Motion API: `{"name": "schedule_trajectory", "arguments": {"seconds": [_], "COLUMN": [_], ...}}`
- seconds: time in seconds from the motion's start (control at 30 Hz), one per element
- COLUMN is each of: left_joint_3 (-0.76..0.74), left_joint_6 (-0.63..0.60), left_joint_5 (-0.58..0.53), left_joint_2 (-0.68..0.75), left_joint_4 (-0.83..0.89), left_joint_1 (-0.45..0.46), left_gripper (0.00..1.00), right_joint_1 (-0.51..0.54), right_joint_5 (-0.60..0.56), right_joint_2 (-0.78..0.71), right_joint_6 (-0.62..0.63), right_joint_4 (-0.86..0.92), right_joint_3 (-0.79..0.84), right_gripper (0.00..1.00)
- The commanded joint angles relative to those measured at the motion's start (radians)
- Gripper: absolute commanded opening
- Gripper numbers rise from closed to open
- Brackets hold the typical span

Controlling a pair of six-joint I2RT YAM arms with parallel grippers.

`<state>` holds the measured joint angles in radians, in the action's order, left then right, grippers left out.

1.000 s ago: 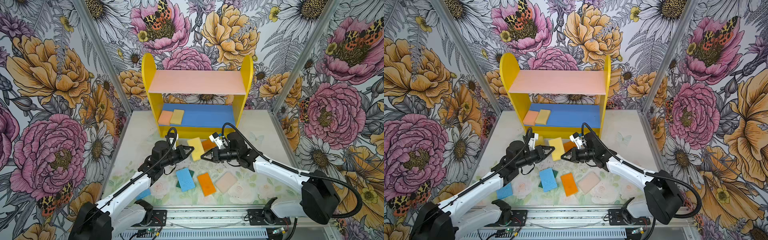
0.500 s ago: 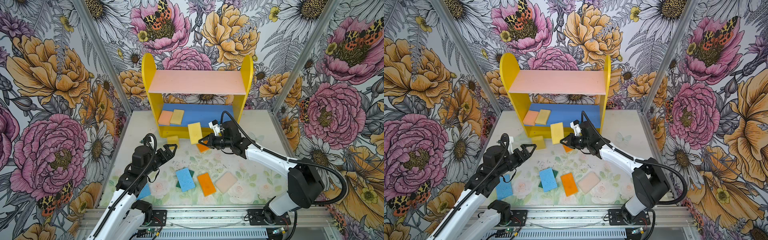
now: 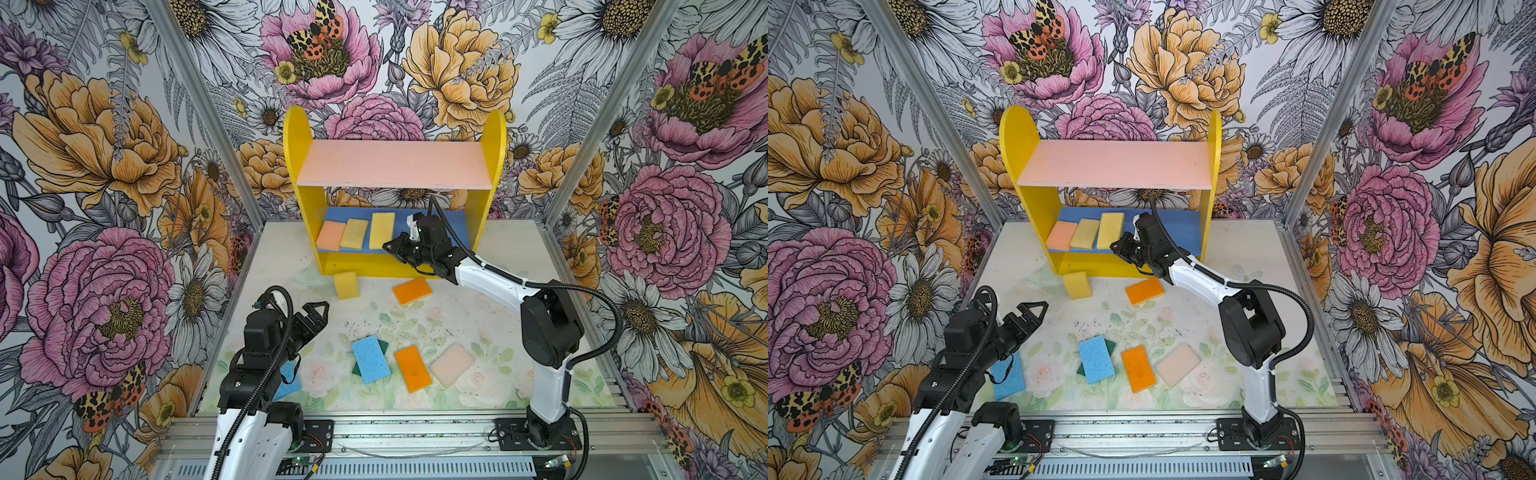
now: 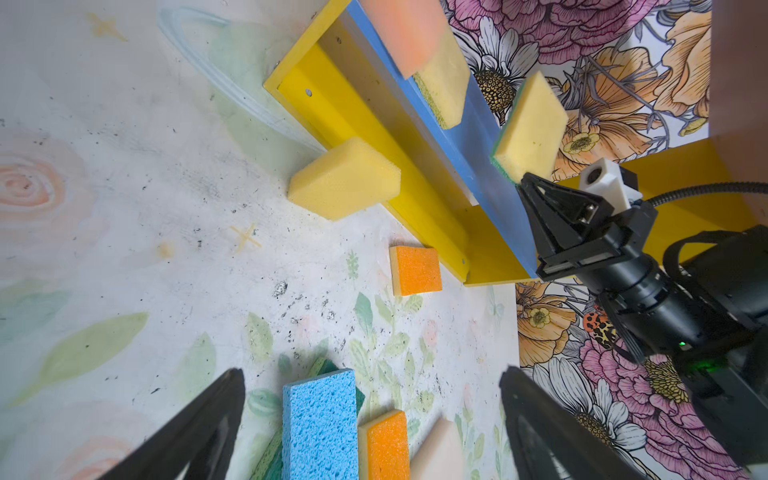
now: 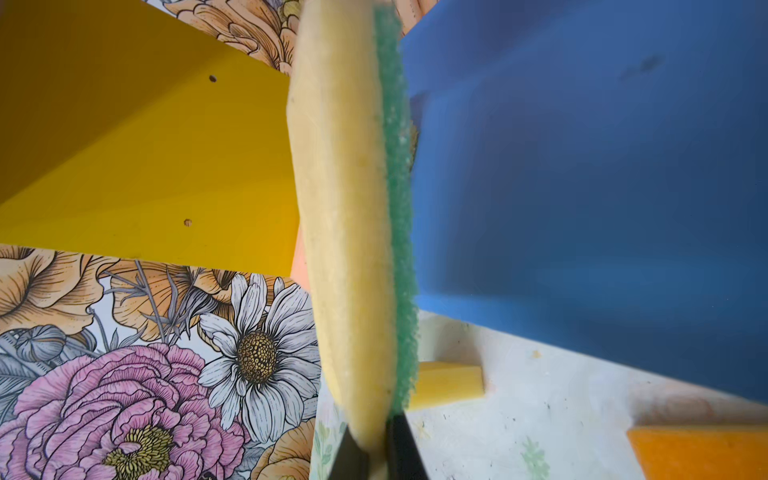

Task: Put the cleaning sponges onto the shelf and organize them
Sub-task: 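Carry the green-backed yellow sponge onto the blue shelf with the right gripper, then lay the green-backed sponge flat beside the yellow sponge and open the right gripper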

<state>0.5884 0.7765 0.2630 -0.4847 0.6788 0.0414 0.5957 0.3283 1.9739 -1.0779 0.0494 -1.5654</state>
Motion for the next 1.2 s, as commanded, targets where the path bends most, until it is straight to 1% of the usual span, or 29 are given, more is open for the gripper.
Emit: {"name": "schedule_trajectory", "arguments": {"seconds": [0.0, 0.3, 0.47, 0.63, 0.8, 0.83, 0.97, 1.03, 1.17], "left_joint_3": [0.005, 0.004, -0.001, -0.002, -0.001, -0.001, -0.001, -0.001, 0.001], "left_joint_6": [-0.035, -0.048, -0.048, -0.048, -0.052, -0.051, -0.052, -0.051, -0.053], "left_joint_5": [0.062, 0.096, 0.103, 0.104, 0.108, 0.109, 0.111, 0.112, 0.114], "left_joint_2": [0.012, -0.015, -0.011, -0.013, -0.023, -0.023, -0.024, -0.026, -0.026], "left_joint_4": [0.03, 0.013, 0.007, 0.003, 0.004, 0.004, 0.004, 0.003, 0.004], "left_joint_1": [-0.028, -0.04, -0.045, -0.046, -0.046, -0.047, -0.047, -0.047, -0.05], "left_gripper": [0.96, 0.96, 0.96, 0.96, 0.96, 0.96, 0.96, 0.96, 0.96], "right_joint_1": [-0.002, -0.002, -0.004, -0.004, -0.009, -0.011, -0.014, -0.016, -0.02], "right_joint_5": [-0.026, -0.002, -0.003, 0.001, -0.005, -0.003, -0.002, -0.01, -0.04], "right_joint_2": [0.045, 0.1, 0.126, 0.169, 0.192, 0.195, 0.195, 0.186, 0.165], "right_joint_6": [-0.042, -0.056, -0.06, -0.066, -0.068, -0.068, -0.063, -0.06, -0.048], "right_joint_4": [-0.025, -0.032, -0.031, -0.024, -0.022, -0.022, -0.016, -0.007, 0.093], "right_joint_3": [-0.049, -0.08, -0.103, -0.148, -0.173, -0.175, -0.174, -0.162, -0.155], "right_gripper": [0.09, 0.12, 0.16, 0.17, 0.21, 0.23, 0.4, 0.46, 0.59]}}
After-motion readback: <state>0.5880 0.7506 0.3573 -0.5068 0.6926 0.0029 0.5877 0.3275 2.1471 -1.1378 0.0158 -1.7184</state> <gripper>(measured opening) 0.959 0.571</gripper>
